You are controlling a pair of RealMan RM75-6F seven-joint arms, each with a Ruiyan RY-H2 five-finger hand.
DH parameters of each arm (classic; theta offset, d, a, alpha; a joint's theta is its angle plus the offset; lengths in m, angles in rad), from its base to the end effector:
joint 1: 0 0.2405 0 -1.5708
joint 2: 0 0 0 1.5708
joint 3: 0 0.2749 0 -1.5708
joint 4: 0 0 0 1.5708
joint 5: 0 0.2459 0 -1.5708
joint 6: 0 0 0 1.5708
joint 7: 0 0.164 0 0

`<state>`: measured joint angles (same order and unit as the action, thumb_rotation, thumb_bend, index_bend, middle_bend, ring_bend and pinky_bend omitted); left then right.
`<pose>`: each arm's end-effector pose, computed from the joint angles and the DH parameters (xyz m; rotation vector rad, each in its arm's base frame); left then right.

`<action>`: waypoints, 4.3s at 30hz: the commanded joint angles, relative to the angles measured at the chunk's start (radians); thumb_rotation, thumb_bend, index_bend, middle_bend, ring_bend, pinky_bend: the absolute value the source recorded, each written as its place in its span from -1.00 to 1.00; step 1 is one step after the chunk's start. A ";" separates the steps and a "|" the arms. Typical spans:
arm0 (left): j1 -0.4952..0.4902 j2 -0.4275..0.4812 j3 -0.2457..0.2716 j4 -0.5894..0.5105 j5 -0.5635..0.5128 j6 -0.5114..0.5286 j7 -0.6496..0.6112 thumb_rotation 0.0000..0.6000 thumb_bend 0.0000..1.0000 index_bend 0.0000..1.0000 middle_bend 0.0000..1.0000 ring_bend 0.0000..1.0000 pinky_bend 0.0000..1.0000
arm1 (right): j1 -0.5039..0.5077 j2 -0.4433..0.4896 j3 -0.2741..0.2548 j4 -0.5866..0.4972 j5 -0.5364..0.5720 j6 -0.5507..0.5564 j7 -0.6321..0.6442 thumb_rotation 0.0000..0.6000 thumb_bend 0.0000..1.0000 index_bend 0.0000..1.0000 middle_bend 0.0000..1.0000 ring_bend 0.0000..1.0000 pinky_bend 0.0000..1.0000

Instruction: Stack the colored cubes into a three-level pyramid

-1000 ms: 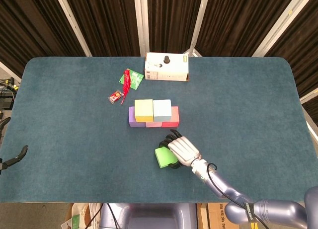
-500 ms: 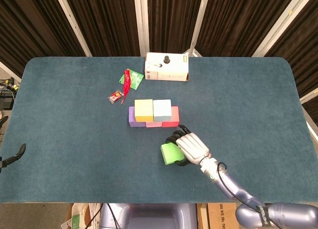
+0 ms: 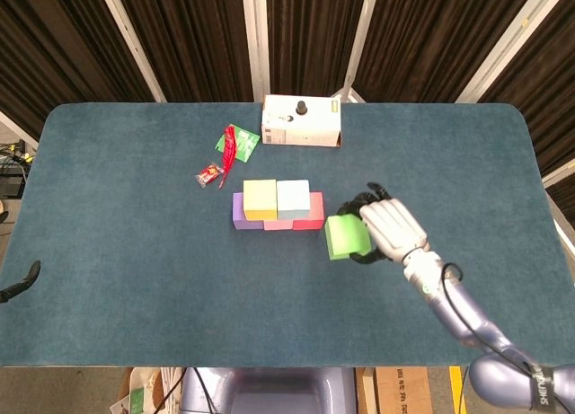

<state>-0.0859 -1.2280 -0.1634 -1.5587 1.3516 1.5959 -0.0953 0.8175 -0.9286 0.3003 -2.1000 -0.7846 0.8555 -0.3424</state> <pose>-0.3483 0.2279 0.1461 -1.0699 -0.9068 -1.0821 -0.0841 -0.3629 0.0971 1.8638 -1.1010 0.9536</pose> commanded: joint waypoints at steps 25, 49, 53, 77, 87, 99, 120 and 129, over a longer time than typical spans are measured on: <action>-0.019 -0.028 -0.031 0.005 -0.097 -0.042 0.235 1.00 -0.28 -0.76 -0.98 -1.00 -1.00 | 0.755 -0.240 -0.005 0.395 0.879 -0.106 -0.196 1.00 -0.48 -0.18 -0.15 -0.60 -1.00; -0.009 -0.028 -0.044 -0.004 -0.100 -0.029 0.229 1.00 -0.28 -0.77 -0.98 -1.00 -1.00 | 0.740 -0.307 -0.053 0.448 0.893 -0.006 -0.249 1.00 -0.48 -0.18 -0.15 -0.60 -1.00; -0.009 -0.030 -0.046 -0.003 -0.100 -0.029 0.231 1.00 -0.28 -0.77 -0.98 -1.00 -1.00 | 0.731 -0.319 -0.052 0.459 0.881 0.002 -0.252 1.00 -0.48 -0.18 -0.15 -0.60 -1.00; -0.005 -0.029 -0.053 -0.009 -0.105 -0.029 0.227 1.00 -0.28 -0.77 -0.98 -1.00 -1.00 | 0.705 -0.339 -0.026 0.469 0.876 0.004 -0.275 1.00 -0.48 -0.18 -0.25 -0.60 -1.00; -0.004 -0.030 -0.056 -0.010 -0.107 -0.028 0.228 1.00 -0.28 -0.77 -0.98 -1.00 -1.00 | 0.694 -0.354 -0.020 0.490 0.876 0.001 -0.277 1.00 -0.48 -0.18 -0.34 -0.60 -1.00; -0.004 -0.033 -0.059 -0.009 -0.108 -0.026 0.230 1.00 -0.28 -0.77 -0.98 -1.00 -1.00 | 0.681 -0.355 -0.005 0.487 0.865 0.006 -0.275 1.00 -0.48 -0.33 -0.44 -0.66 -1.00; -0.003 -0.037 -0.065 -0.008 -0.114 -0.021 0.237 1.00 -0.28 -0.77 -0.99 -1.00 -1.00 | 0.674 -0.332 -0.007 0.461 0.872 -0.019 -0.301 1.00 -0.48 -0.81 -0.80 -0.95 -1.00; -0.006 -0.030 -0.073 0.020 -0.103 -0.022 0.203 1.00 -0.28 -0.77 -1.00 -1.00 -1.00 | 0.639 -0.209 0.001 0.326 0.841 0.010 -0.287 1.00 -0.48 -1.00 -0.96 -1.00 -1.00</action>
<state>-0.0916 -1.2620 -0.2343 -1.5446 1.2456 1.5743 0.1159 1.4740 -1.1794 0.2951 -1.7296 0.0745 0.8442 -0.6401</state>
